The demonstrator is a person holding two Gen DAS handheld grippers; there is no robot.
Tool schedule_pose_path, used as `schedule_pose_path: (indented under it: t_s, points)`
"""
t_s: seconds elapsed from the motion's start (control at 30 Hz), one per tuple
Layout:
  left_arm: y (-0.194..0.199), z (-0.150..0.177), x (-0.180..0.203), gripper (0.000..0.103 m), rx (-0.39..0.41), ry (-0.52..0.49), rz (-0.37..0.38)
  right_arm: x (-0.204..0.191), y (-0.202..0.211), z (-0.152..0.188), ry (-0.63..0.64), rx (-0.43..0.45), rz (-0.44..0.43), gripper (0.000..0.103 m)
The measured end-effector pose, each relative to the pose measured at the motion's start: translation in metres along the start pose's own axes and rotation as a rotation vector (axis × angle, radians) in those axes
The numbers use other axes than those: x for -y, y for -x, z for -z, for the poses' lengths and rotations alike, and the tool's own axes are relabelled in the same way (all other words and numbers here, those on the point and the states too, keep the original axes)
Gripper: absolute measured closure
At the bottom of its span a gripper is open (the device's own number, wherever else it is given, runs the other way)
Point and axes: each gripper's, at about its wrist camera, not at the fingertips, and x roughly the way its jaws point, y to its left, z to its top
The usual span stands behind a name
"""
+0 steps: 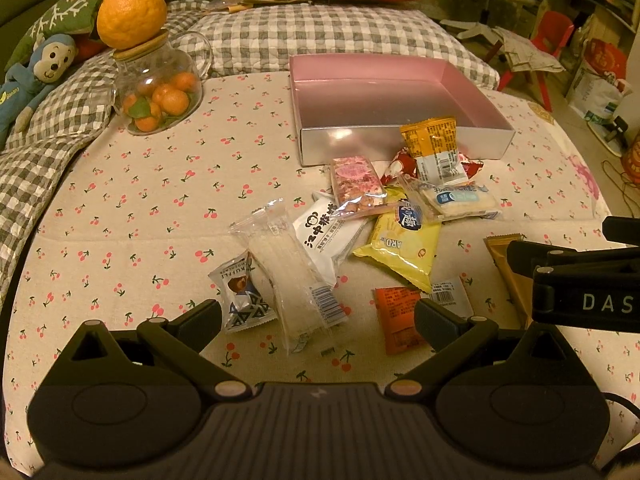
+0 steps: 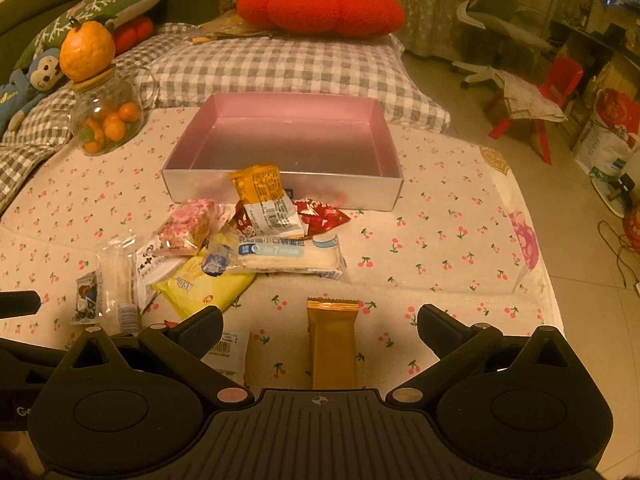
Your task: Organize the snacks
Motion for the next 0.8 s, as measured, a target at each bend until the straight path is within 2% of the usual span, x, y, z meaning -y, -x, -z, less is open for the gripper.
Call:
schedule_pose_path:
  t_s: [0.8]
  points:
    - [-0.0016, 0.003, -0.0002, 0.0, -0.006, 0.001, -0.001, -0.001, -0.0011, 0.0008, 0.007, -0.008, 0.004, 0.0]
